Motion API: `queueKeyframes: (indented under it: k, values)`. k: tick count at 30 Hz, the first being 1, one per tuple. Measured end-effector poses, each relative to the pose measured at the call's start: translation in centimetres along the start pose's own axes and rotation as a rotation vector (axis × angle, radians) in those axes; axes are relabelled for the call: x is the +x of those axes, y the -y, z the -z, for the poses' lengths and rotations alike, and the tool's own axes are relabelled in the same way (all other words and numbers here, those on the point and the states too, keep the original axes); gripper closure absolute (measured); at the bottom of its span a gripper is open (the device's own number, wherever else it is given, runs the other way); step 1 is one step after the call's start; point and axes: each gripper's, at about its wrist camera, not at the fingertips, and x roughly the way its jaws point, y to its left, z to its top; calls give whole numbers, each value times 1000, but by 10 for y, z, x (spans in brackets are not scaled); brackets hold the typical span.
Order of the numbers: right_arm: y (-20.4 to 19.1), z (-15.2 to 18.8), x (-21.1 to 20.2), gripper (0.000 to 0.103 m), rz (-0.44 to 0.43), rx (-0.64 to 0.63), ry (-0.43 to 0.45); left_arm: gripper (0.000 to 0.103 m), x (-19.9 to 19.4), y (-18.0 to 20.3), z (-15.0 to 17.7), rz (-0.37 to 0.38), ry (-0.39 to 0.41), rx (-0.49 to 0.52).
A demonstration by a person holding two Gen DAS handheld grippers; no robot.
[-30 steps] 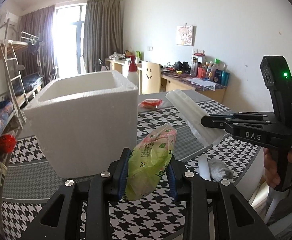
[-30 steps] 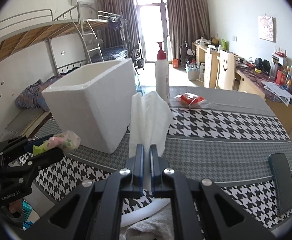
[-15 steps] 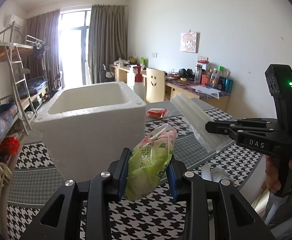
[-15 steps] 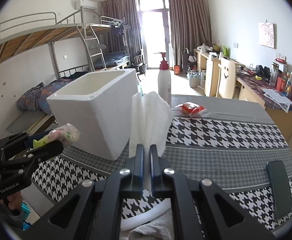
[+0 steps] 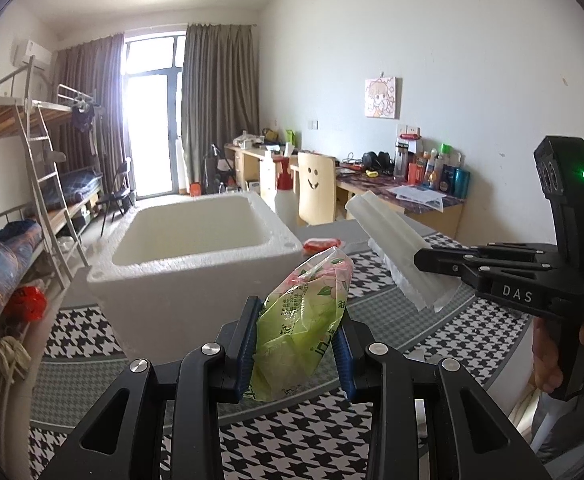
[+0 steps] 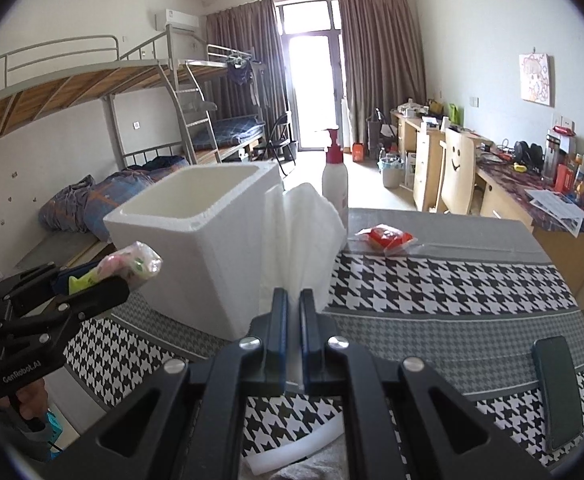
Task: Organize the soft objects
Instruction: 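Lift the tissue with the right gripper while the left gripper lifts the wipes pack, then carry the tissue and wipes pack in both grippers over the white foam box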
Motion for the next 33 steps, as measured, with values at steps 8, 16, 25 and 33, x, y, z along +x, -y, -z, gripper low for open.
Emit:
queueKeyframes:
  k: [8, 16, 25, 33]
  values:
    - [-5, -7, -4, 95, -10, -17, 26, 68, 0, -2, -8, -13, 29, 13]
    - [-8, -14, -9, 95, -13, -27, 52, 68, 0, -3, -16, -20, 56, 19]
    - [-13, -22, -12, 95, -8, -41, 76, 67, -1, -4, -24, -26, 79, 16]
    - [-18, -30, -11, 95, -20, -49, 94, 68, 2, -9, -31, -42, 93, 14]
